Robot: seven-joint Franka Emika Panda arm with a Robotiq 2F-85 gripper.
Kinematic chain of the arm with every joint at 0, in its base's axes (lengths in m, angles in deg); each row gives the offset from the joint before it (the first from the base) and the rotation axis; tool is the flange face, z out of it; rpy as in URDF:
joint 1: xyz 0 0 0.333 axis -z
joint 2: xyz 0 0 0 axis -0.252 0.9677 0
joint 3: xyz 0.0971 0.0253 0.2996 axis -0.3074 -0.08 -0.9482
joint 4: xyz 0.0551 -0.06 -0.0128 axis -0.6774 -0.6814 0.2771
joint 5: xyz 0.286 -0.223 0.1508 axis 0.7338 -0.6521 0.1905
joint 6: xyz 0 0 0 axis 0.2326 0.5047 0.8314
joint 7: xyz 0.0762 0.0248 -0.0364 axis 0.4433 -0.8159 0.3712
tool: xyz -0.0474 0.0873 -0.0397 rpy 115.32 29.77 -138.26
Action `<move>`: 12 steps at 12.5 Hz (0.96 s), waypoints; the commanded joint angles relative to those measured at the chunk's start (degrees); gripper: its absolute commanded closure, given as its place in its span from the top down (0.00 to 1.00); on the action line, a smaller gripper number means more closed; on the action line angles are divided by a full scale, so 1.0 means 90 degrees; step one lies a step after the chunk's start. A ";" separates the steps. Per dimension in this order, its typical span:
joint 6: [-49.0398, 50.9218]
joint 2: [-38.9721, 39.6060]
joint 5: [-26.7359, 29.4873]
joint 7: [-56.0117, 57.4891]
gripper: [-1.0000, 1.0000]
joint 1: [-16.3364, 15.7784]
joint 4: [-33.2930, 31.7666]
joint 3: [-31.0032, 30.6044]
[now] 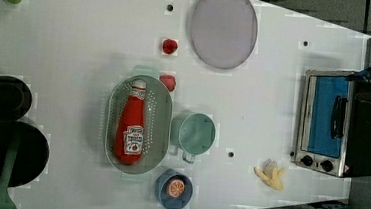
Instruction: Pick ketchup from strainer and place it on the table
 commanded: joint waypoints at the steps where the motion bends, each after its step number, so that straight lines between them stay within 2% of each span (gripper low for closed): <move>1: 0.0057 -0.1803 0.0254 0.0171 0.79 0.0834 -0.1708 -0.0303; 3: -0.0007 -0.1781 0.0264 0.0173 1.00 0.0807 -0.1708 -0.0381; 7: -0.0414 -0.1534 0.0271 0.0174 1.00 0.0601 -0.1707 -0.1166; 12: -0.1015 -0.1051 0.0269 0.0174 1.00 0.0512 -0.1708 -0.2891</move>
